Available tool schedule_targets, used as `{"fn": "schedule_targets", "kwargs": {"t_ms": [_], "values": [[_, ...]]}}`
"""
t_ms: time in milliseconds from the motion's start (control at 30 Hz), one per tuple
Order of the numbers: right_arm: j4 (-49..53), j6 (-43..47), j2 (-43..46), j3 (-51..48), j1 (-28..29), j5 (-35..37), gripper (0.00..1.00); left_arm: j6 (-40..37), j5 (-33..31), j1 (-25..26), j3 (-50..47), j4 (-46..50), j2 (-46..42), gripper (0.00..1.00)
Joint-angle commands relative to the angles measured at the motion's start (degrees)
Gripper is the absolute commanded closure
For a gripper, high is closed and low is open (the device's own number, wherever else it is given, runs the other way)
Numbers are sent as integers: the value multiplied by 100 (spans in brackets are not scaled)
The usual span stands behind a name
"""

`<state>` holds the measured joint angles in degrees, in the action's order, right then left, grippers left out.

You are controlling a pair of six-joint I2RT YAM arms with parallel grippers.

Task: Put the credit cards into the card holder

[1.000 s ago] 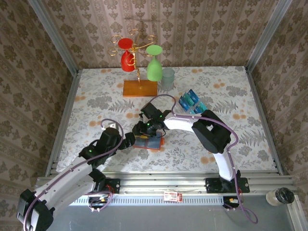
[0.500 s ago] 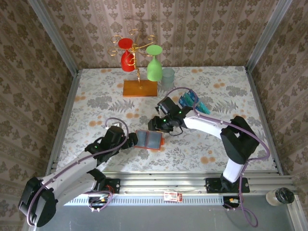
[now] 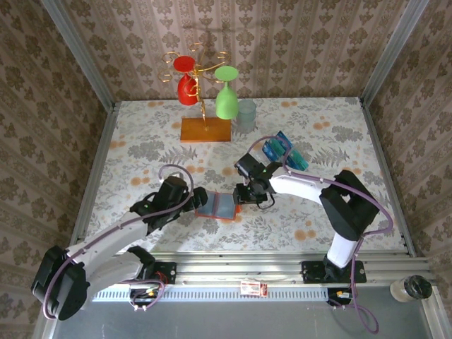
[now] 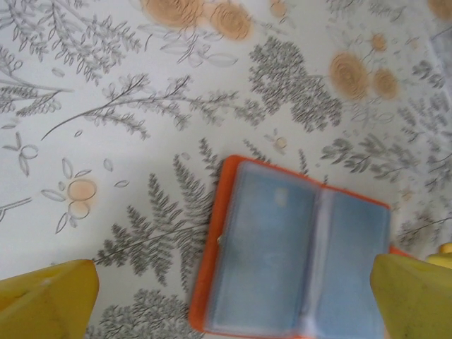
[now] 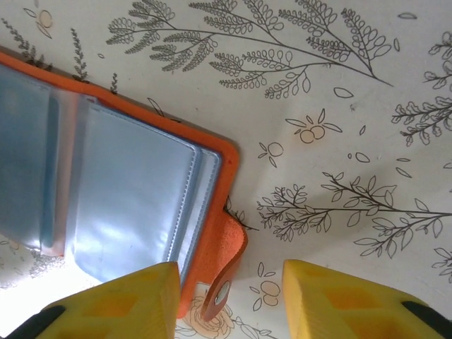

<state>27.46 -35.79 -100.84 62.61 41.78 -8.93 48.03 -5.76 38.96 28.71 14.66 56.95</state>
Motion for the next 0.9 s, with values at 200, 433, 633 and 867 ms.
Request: {"fn": "schedule_targets", "kwargs": {"t_ms": [200, 433, 633, 867], "values": [[93, 63, -173, 22, -27, 167, 95, 353, 448, -7, 538, -5, 406, 0], [75, 32, 24, -160, -312, 322, 100, 363, 811, -64, 860, -139, 858, 0], [101, 132, 168, -288, -569, 331, 100, 347, 1112, -65, 1154, -359, 1335, 0], [531, 380, 672, -84, -782, 314, 75, 516, 1404, -73, 1513, -417, 1652, 0]]}}
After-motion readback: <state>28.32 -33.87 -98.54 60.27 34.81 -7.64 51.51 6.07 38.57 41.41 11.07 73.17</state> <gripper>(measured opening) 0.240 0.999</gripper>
